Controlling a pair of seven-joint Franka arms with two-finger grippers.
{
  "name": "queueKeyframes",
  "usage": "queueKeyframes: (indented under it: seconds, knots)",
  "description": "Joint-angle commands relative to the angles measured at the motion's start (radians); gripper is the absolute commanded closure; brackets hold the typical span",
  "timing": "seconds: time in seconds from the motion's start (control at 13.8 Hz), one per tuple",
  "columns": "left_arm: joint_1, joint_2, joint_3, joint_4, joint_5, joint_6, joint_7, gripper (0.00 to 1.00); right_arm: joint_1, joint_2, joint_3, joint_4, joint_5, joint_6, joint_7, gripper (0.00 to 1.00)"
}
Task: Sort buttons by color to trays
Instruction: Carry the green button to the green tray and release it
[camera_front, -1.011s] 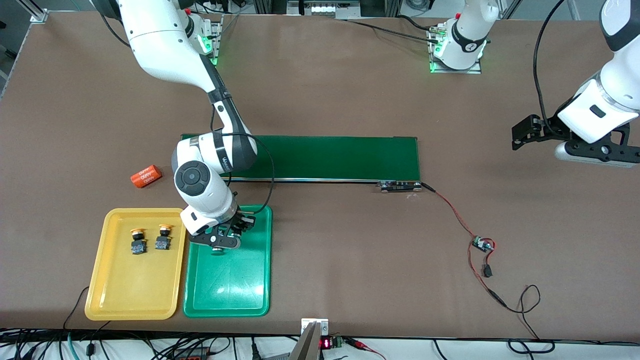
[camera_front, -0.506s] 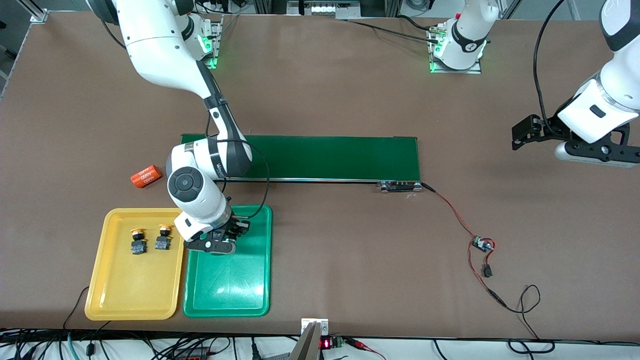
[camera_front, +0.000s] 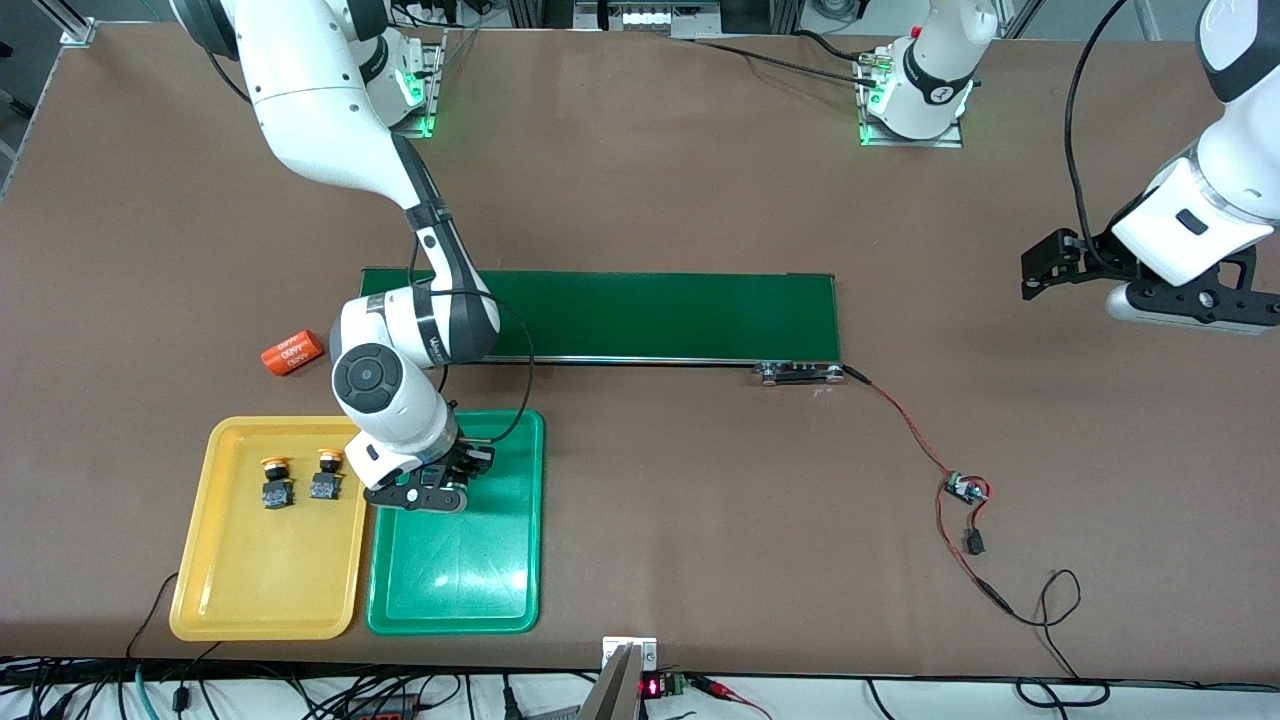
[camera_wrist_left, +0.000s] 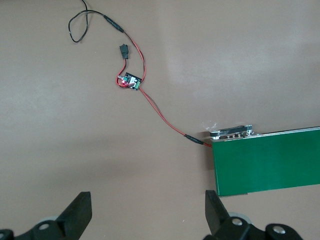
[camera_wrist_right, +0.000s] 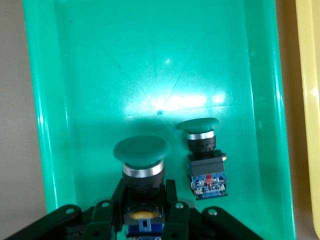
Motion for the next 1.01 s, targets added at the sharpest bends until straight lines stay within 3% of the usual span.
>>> queueKeyframes:
  seconds: [0.0, 0.29, 0.43, 0.51, 0.58, 0.94]
  knots:
    - [-0.003, -0.002, -0.003, 0.006, 0.021, -0.005, -0.002, 0.00, -0.012, 0.042, 0.009, 0.040, 0.002, 0.025, -0.016, 0.92]
    - [-0.003, -0.002, -0.004, 0.006, 0.022, -0.005, -0.002, 0.00, -0.015, 0.071, 0.009, 0.061, 0.004, 0.047, -0.025, 0.92]
    - [-0.003, -0.002, -0.004, 0.006, 0.021, -0.003, -0.002, 0.00, -0.016, 0.086, 0.009, 0.061, 0.005, 0.067, -0.040, 0.87]
    - [-0.003, -0.002, -0.004, 0.006, 0.021, -0.005, -0.002, 0.00, -0.018, 0.094, 0.009, 0.061, 0.008, 0.082, -0.039, 0.48]
    - [-0.003, -0.002, -0.004, 0.006, 0.021, -0.005, -0.002, 0.00, -0.019, 0.094, 0.011, 0.060, 0.013, 0.093, -0.037, 0.00]
    - [-0.003, -0.002, -0.006, 0.006, 0.022, -0.005, -0.005, 0.00, -0.016, 0.037, 0.008, 0.060, 0.005, 0.038, -0.034, 0.00]
